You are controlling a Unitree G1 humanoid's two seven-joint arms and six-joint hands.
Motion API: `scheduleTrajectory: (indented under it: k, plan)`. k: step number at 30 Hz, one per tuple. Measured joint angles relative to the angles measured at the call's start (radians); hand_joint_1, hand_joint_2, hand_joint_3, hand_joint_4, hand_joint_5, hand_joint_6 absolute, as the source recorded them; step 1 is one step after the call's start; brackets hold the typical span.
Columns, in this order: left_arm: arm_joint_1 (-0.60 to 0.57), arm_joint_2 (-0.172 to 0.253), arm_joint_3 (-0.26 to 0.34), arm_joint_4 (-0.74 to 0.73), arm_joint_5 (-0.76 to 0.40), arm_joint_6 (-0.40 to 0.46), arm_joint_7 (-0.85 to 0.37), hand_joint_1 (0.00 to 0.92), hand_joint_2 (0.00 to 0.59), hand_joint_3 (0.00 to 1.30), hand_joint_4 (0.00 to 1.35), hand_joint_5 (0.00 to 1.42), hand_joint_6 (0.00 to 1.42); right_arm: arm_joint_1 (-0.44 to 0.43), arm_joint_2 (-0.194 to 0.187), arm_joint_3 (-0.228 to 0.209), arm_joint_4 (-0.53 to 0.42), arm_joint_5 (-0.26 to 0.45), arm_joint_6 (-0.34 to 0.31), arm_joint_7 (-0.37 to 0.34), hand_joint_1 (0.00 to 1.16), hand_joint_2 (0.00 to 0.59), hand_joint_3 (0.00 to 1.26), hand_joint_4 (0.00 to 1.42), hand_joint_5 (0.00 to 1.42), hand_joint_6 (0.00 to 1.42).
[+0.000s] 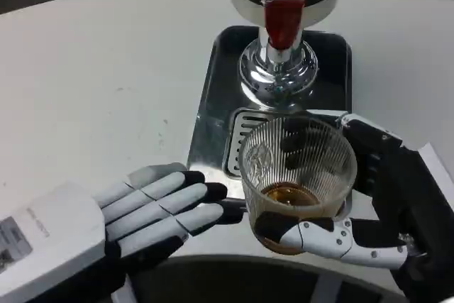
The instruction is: Grasp the cup under the faucet to collect the drink, then remove the cup.
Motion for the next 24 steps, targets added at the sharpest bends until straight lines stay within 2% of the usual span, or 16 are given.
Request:
scheduleTrajectory:
  k: [24]
  plan:
    - [0.032, -0.004, 0.009, -0.039, -0.028, 0.013, 0.0, 0.0, 0.065, 0.08, 0.0, 0.0, 0.0, 0.001, -0.027, 0.001, -0.025, 0.012, 0.023, 0.003, 1.0, 0.114, 0.75, 0.75, 0.89, 0.84]
